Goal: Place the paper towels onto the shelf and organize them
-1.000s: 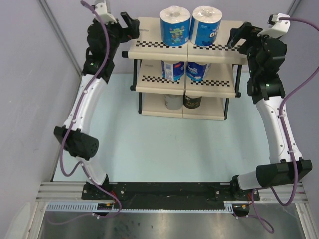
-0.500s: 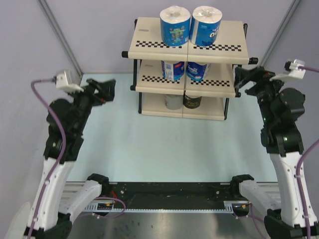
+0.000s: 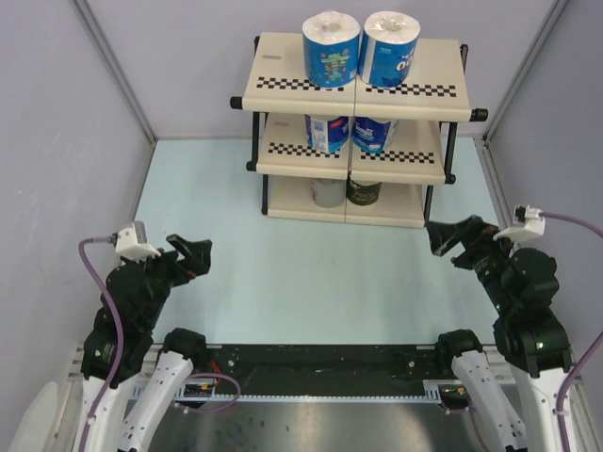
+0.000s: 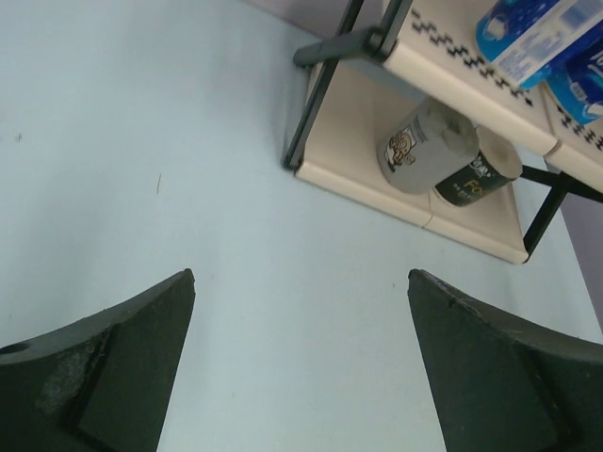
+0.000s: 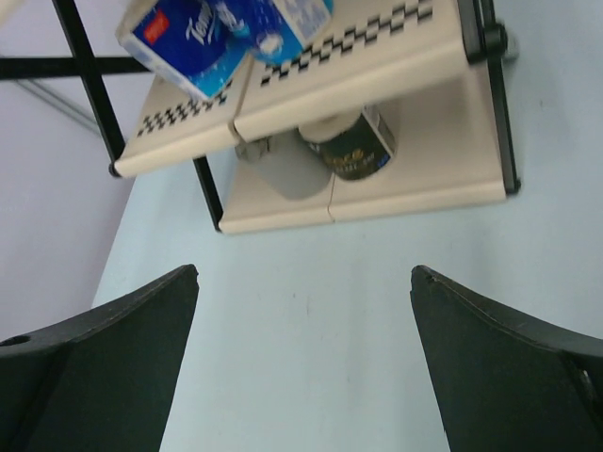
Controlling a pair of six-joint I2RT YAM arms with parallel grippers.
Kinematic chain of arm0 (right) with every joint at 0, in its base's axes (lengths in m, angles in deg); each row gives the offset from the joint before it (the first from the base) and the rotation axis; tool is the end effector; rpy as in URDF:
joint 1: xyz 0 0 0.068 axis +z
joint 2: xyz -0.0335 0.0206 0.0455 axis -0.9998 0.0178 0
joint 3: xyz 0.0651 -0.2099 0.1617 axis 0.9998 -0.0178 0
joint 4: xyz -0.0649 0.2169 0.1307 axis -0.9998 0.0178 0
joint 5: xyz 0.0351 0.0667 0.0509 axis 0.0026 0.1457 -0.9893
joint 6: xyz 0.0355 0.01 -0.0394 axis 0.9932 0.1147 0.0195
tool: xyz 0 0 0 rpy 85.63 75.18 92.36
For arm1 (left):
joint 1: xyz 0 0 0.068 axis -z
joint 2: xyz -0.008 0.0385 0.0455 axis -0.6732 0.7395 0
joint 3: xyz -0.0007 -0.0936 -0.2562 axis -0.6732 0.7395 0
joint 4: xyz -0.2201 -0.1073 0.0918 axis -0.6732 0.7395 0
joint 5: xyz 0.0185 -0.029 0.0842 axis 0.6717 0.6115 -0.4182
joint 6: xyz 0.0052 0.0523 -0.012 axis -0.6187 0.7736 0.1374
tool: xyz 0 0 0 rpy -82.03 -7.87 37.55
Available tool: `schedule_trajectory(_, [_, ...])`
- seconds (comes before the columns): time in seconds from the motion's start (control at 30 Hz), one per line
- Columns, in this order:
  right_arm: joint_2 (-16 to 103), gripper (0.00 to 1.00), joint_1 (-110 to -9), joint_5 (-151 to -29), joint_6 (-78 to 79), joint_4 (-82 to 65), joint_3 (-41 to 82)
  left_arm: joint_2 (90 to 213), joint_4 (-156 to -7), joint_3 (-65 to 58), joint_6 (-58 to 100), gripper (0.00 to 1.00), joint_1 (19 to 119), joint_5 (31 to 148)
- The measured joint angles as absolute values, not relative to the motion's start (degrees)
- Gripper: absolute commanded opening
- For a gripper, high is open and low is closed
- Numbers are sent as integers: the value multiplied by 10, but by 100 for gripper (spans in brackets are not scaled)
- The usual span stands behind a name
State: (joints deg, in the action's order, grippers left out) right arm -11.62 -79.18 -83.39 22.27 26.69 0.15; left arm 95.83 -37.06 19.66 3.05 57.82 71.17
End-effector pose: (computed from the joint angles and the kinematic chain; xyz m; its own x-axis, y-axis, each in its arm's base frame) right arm 0.0752 0.0136 0.3893 -0.1891 0.4553 -0.8700 -0.1113 0.8704 0.4796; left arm 0.0612 -0.0105 0.3505 -0.2391 -0.4425 -0.8643 -0.0241 0.8926 -0.4502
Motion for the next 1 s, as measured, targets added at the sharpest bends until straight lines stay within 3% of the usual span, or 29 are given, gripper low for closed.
schedule_trajectory(0.33, [-289,100,-802,-879,257,368,-76,809,-285,246,-18,100,578,715])
schedule_trajectory(1.0, [-302,100,-827,-908,263,428,-111,799,-252,246,-31,100,578,708])
